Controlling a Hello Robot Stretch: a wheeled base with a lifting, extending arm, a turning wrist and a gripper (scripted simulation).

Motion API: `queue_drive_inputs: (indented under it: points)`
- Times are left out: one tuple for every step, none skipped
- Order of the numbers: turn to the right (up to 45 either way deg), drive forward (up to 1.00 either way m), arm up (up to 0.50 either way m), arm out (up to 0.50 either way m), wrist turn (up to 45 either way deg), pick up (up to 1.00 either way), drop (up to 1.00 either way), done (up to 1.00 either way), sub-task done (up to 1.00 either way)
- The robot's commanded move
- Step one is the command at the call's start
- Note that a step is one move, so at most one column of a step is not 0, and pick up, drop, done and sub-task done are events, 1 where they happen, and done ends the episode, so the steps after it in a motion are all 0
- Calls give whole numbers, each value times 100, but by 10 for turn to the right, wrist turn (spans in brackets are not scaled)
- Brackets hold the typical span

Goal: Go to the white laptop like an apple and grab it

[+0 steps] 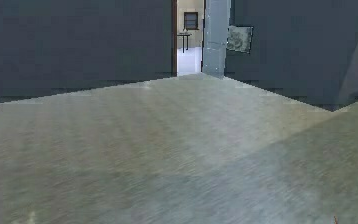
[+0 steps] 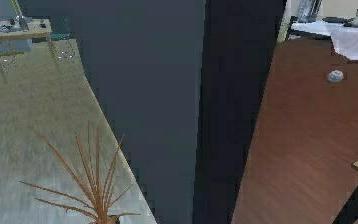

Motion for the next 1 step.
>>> queue_drive_inputs:
  points:
    - [30, 0, 0, 0, 0, 0, 0, 0, 0]
